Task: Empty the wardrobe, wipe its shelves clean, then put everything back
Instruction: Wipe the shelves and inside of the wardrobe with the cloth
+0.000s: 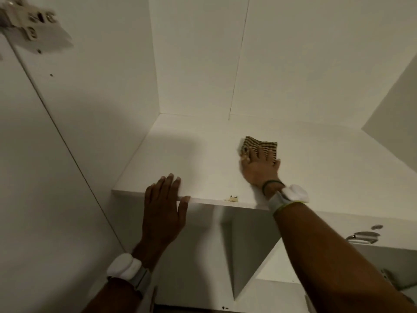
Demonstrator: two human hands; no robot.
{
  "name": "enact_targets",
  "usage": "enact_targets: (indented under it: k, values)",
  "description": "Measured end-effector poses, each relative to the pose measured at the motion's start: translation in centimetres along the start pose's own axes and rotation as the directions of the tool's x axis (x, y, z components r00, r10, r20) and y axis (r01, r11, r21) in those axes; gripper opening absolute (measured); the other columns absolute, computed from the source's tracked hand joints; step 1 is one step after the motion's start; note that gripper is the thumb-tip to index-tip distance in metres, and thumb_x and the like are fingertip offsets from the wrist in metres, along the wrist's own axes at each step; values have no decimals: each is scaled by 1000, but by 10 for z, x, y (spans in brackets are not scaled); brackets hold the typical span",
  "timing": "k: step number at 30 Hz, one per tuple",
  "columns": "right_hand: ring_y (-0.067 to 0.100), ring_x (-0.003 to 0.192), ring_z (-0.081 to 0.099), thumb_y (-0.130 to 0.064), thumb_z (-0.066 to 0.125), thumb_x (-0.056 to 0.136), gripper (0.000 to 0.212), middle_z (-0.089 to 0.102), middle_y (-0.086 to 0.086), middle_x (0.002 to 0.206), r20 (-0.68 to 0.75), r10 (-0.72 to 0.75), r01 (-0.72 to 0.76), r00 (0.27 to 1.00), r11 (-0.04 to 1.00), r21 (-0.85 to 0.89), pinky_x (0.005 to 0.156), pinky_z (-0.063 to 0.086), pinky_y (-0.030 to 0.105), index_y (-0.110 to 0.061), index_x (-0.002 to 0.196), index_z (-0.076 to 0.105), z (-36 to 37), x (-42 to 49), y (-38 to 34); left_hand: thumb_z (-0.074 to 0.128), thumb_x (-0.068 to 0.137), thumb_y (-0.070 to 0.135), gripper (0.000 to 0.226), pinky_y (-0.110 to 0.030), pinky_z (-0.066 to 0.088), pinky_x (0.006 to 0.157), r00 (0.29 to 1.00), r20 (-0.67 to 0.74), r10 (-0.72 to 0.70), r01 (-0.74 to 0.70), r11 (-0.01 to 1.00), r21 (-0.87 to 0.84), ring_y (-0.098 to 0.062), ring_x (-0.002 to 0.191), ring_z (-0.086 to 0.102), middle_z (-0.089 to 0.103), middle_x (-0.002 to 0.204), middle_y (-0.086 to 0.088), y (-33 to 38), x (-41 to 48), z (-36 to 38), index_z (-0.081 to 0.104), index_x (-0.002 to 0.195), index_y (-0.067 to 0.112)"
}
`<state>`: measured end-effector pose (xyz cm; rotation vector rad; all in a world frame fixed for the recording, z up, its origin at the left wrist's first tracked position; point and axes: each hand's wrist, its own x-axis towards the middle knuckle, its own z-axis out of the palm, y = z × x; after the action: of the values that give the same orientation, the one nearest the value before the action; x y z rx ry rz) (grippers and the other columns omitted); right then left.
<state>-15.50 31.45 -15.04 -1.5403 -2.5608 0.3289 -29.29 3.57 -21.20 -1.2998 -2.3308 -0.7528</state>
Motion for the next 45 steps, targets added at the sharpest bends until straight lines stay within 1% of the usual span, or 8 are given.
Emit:
enact_targets:
  k: [9,15,18,20,23,36,41,45]
  values:
    - [45,151,-9,-47,24,104,64,-2,13,168,30,225,-225,974,974,-9,117,-7,68,-24,161,7,9,-18,-35,44,103,40,53,-47,20,123,999,-5,33,-33,999,-36,-24,148,32,40,157,-5,-4,-17,-10,46,149,14]
    - [41,152,-11,-54,26,102,63,-3,5,169,177,-226,213,958,973,88,114,-10,68,-36,160,10,39,-62,-174,50,100,29,62,-50,15,124,997,0,81,-81,996,-30,-22,155,15,26,165,-4,-16,-45,-14,31,157,16]
    - [38,152,-12,-59,26,100,62,-1,2,169,245,-430,413,869,903,120,115,-12,66,-40,159,14,54,-101,-236,62,89,24,64,-61,31,116,994,-11,110,-110,994,10,-30,148,28,48,150,-19,-24,-52,-5,41,147,9]
    - [35,152,-17,-60,22,100,63,-5,0,169,275,-489,470,828,872,134,117,-16,62,-40,159,11,56,-115,-250,80,77,20,76,-65,36,111,996,-17,85,-85,996,26,-33,142,35,55,140,-23,-27,-57,4,44,142,5]
    - [31,153,-16,-60,19,102,61,-5,-2,169,297,-515,504,804,855,121,118,-15,60,-42,159,10,45,-111,-232,64,84,17,64,-61,28,117,996,-55,75,-74,997,26,-33,146,30,48,146,-25,-24,-61,8,47,143,-3]
    - [36,154,-2,-50,23,103,57,8,1,169,-10,71,-70,997,994,79,119,-3,65,-37,158,17,2,-86,6,57,80,13,81,-56,20,122,1000,-6,-25,25,993,-115,-27,155,12,20,165,-11,2,-53,-10,29,156,5]
    - [46,151,-7,-45,25,103,61,4,12,168,-50,176,-172,983,983,67,117,-7,68,-25,160,17,14,-98,-39,60,81,7,86,-54,23,122,999,38,-1,6,991,-137,-24,156,9,13,168,-7,-6,-60,-21,24,158,9]
    - [45,151,-5,-44,26,104,60,4,12,168,17,-59,57,998,995,86,117,-5,68,-28,160,16,29,-111,-120,59,81,9,84,-53,23,122,997,73,-14,24,990,-140,-25,155,12,17,167,-9,-11,-73,-24,25,158,9]
